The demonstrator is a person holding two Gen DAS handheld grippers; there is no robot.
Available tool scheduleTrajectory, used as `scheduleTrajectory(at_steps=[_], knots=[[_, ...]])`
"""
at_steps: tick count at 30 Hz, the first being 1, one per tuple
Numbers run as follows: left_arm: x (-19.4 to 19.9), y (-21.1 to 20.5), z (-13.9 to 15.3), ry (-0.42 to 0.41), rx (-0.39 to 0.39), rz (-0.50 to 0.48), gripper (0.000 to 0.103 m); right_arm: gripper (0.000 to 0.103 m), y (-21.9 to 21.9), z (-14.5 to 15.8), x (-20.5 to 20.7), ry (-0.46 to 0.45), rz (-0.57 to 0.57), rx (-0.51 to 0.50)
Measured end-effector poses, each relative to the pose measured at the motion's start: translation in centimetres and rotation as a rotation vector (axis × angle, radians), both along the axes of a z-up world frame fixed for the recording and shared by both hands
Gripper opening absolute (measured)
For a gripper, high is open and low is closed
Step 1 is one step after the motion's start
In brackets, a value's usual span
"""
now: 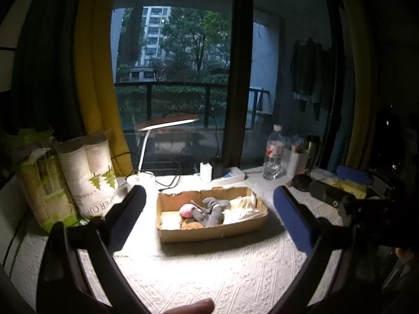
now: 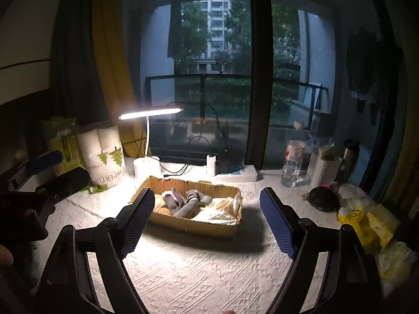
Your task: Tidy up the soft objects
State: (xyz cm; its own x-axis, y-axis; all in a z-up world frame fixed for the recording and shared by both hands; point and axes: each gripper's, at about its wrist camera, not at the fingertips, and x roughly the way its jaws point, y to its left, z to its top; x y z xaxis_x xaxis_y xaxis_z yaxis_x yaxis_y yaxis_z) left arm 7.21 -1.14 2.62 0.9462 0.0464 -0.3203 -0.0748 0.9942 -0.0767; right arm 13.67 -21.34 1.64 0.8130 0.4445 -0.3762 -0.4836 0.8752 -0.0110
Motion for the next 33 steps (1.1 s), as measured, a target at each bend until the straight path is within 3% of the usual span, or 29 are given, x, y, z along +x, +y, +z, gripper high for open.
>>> scheduleTrajectory(at_steps=[14, 33], knots=[[-2.2, -0.8, 1.2, -0.038, 0.021, -0.006, 0.099, 0.085, -1.6, 1.7, -2.7, -0.06, -0.026, 0.017], [-2.2, -1.2, 1.2, -0.019, 0.02, -0.013, 0.099, 0.085, -2.4, 1.3, -2.6, -0.056, -0.058, -0.001]])
